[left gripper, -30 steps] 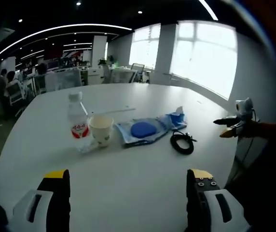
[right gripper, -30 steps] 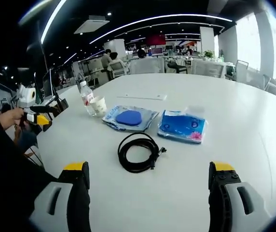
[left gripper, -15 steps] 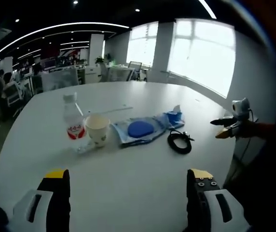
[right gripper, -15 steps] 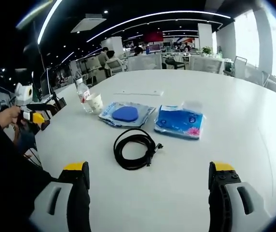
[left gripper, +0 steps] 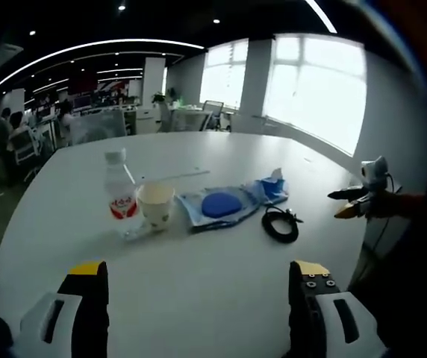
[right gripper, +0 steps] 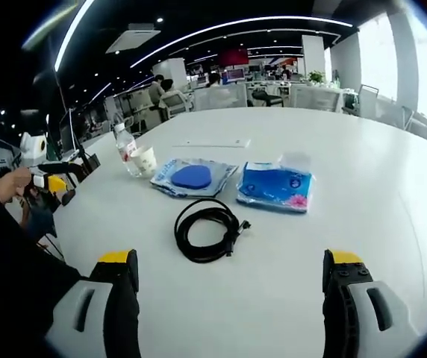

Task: Arrange the tabletop items into an orderly group along one side of the table until the central work area is clear of visible clutter.

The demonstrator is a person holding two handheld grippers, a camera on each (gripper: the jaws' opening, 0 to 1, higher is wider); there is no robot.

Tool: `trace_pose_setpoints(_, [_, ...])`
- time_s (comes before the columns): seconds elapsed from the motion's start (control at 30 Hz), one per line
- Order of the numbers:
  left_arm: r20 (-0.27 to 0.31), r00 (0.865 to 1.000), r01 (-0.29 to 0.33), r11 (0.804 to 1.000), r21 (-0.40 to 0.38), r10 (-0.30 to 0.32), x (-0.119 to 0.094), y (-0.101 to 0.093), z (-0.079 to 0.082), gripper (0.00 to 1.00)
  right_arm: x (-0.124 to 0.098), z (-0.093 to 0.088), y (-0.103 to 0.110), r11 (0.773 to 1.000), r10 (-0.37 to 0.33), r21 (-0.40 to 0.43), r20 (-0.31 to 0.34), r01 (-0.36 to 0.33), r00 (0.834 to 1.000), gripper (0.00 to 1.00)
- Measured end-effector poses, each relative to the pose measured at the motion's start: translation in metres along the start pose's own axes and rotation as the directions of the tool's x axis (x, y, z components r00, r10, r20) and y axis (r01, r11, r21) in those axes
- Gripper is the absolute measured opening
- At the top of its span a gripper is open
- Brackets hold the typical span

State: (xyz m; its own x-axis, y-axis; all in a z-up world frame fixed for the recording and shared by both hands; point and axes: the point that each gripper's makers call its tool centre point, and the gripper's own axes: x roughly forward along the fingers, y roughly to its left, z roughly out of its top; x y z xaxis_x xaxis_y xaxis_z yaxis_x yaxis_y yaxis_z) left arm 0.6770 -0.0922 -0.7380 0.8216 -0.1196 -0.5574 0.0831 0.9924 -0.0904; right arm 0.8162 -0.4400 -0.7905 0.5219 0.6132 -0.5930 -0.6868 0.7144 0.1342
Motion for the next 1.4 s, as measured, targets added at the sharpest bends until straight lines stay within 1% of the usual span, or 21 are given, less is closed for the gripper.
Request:
trace_pose_setpoints(0.13, [0.005,1.000,0.011,1.000,0.008,-0.011,-0.002,-0.001,0.000,0.99,-0.001,0.001,-0.002,1.000,-0.006,0.006,0.009,0.006,1.000,1.00])
trace_pose_setpoints(0.33, [0.005,1.000,0.005,1.000,-0.002,-0.005,-0.004,0.010,-0.004,0.99,-0.003,0.006,0.001,1.000,-0.014,0.007,0.024,0.014,1.000,1.00])
trace_pose_setpoints(0.4, [0.011,1.000,0.010,1.000,0.003,-0.010,-0.004,0.008,-0.003,0.99,-0.003,0.007,0.003,1.000,-0.015,0.008,0.024,0.015,1.000,1.00])
trace_pose_setpoints(0.53, [0.013,1.000,0.008,1.000,0.003,-0.008,-0.004,0.011,-0.003,0.99,-0.005,0.011,0.006,1.000,-0.018,-0.006,0.036,0.018,0.999,1.00])
trace_pose_setpoints(0.73, [0.024,1.000,0.015,1.000,0.002,-0.015,-0.004,0.010,-0.001,0.99,-0.007,0.016,0.008,1.000,-0.020,-0.013,0.046,0.020,0.999,1.00])
trace_pose_setpoints(0.9, [0.024,1.000,0.016,1.000,0.010,-0.017,-0.004,0.010,-0.001,0.99,-0.006,0.017,0.012,1.000,-0.012,-0.020,0.043,0.012,0.999,1.00])
trace_pose_setpoints(1.2, [0.029,0.999,0.016,1.000,0.005,-0.017,-0.006,0.013,-0.002,0.99,-0.005,0.013,0.016,1.000,-0.015,-0.020,0.018,0.015,1.000,1.00])
trace_pose_setpoints(1.4, [0.033,0.999,0.008,1.000,-0.004,-0.007,-0.006,0.016,-0.002,0.99,-0.005,0.019,0.017,1.000,-0.016,-0.025,0.028,0.017,0.999,1.00])
